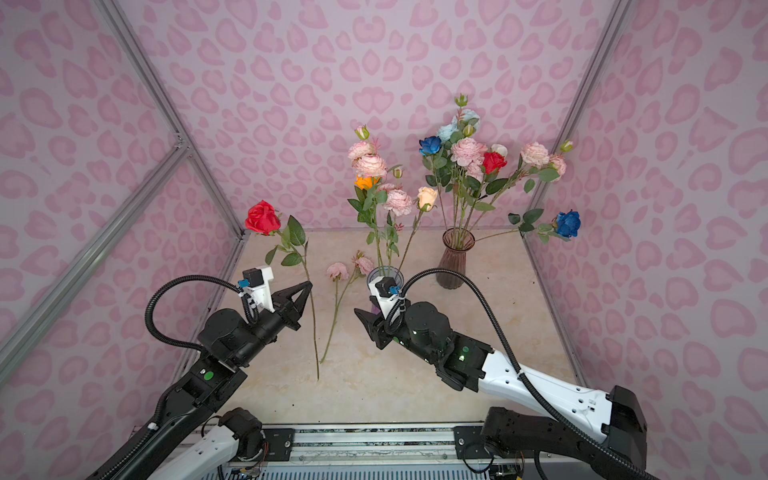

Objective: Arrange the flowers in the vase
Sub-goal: 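Move right gripper to the red rose stem and close on it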

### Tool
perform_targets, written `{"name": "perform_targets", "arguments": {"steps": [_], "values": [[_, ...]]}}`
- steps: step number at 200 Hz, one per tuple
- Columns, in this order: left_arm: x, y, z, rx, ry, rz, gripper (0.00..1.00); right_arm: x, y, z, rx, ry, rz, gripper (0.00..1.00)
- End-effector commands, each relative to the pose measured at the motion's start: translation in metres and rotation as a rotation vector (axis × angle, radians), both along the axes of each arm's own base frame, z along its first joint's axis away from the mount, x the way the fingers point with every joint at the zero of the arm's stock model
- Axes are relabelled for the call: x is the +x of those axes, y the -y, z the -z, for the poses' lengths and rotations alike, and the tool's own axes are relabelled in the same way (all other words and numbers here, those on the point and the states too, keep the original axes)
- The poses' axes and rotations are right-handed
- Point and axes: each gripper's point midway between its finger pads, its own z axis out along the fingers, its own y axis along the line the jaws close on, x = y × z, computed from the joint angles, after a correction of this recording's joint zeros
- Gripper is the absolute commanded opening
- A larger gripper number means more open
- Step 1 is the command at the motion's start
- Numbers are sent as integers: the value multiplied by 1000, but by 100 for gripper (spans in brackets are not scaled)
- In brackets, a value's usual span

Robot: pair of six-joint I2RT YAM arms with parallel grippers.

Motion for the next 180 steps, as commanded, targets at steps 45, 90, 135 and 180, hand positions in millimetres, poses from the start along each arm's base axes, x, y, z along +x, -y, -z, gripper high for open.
{"name": "perform_targets", "arguments": {"steps": [45,90,135,180], "values": [[-26,18,-33,-64,84,152,4,-23,-52,-24,173,-84,-207,40],[-34,23,-28,-62,84,177,4,-21,-79,-27,236,-139,-262,38],[-37,23,-26,-59,88,181,4,-16,-95,-27,275,-168,-280,26],[-35,18,-22,-55,75,147,5,-11,-94,-26,281,-166,-252,4]]}}
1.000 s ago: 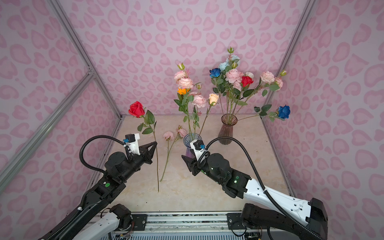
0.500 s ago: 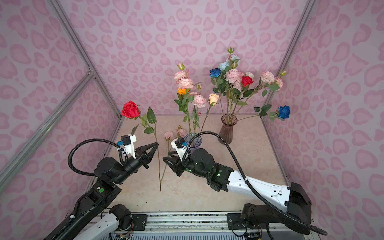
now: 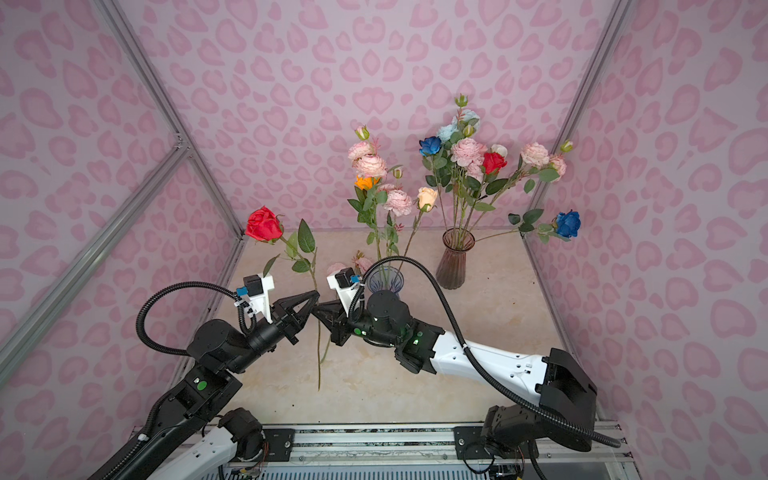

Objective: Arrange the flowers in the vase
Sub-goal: 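Move right gripper to the red rose stem and close on it, then lift the red rose over the vase with right gripper while left gripper opens and withdraws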

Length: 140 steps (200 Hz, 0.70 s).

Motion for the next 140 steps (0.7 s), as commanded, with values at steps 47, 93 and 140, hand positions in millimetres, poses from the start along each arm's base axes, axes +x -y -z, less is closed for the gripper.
{"name": "perform_targets", "arguments": {"steps": [47,93,140], "values": [[4,-18,7,-24,-50,-99,75,6,7,-4,4,25,55,2],[-8,-47,24,-56,-89,-190,84,16,24,-1,-50,63,147,2],[-17,-79,41,-111,-105,-313,87,30,44,-14,-89,126,235,1]]}}
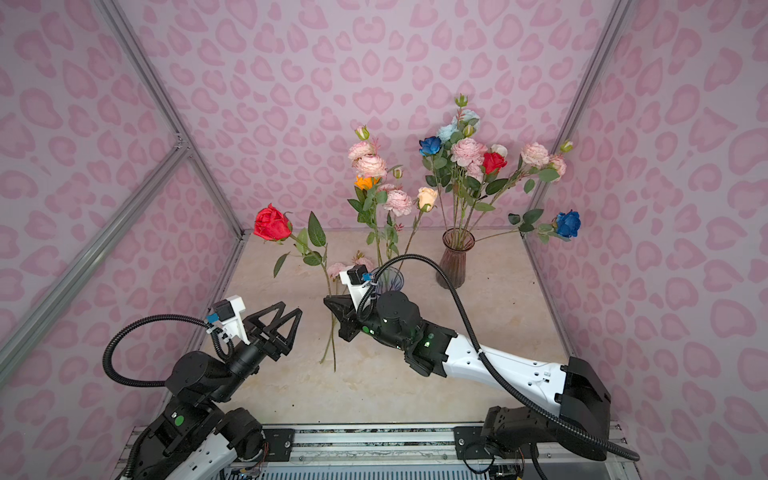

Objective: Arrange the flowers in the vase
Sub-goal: 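Lift the red rose over the vase with right gripper while left gripper opens and withdraws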

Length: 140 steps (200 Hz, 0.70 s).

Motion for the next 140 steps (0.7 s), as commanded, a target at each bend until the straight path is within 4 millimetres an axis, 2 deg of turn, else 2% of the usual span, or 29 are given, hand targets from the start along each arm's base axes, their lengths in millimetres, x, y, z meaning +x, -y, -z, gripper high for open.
{"name": "perform_targets", "arguments": {"steps": [1,33,70,87,140], "values": [[3,-17,12,-27,-39,-88,87,12,11,-3,-37,44,67,1],[5,-28,29,-42,-82,-144,88,31,21,-8,0,22,125,0],[14,-27,54,-40,-168,-171,88,38,29,-18,1,52,154,0],[19,-25,72,-41,-225,-177,88,41,39,-35,6,97,179,0],[28,-13,115,-57,-351,-161,88,62,93,-107,78,255,361,0]]}}
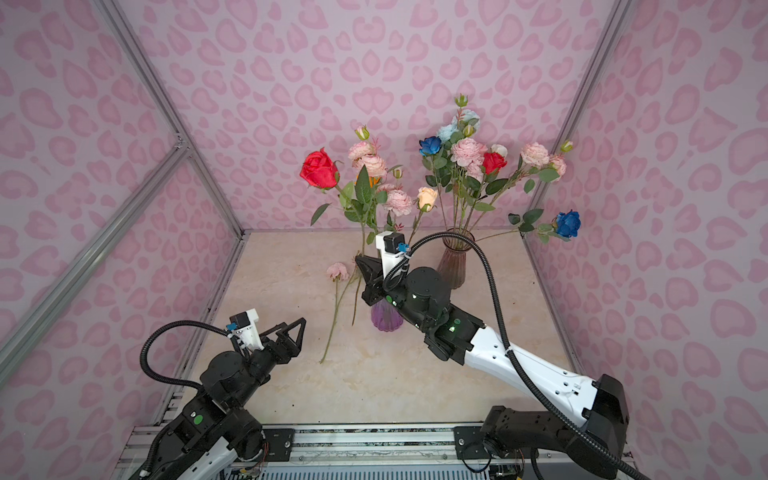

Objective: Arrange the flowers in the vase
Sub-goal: 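Lift the red rose over the vase with right gripper while left gripper opens and withdraws, then lower the red rose into the blue-purple vase with right gripper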

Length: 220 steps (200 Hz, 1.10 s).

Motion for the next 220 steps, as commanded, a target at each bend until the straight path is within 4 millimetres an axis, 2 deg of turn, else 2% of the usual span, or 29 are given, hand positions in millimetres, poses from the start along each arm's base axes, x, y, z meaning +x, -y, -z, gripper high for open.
{"name": "perform_targets", "arguments": {"steps": [1,20,39,83,170,220], "values": [[4,3,2,-60,-19,-6,88,4,17,-28,-6,97,78,0],[5,5,11,-45,-45,-3,88,8,35,-48,-13,152,154,0],[5,7,17,-33,-67,2,88,12,50,-59,-45,202,233,1],[6,9,21,-40,-79,10,88,29,70,-61,-92,242,343,1],[6,10,27,-37,-96,14,88,61,72,-13,-155,155,385,1],[6,9,31,-36,-105,6,88,57,66,27,-108,44,327,3]]}}
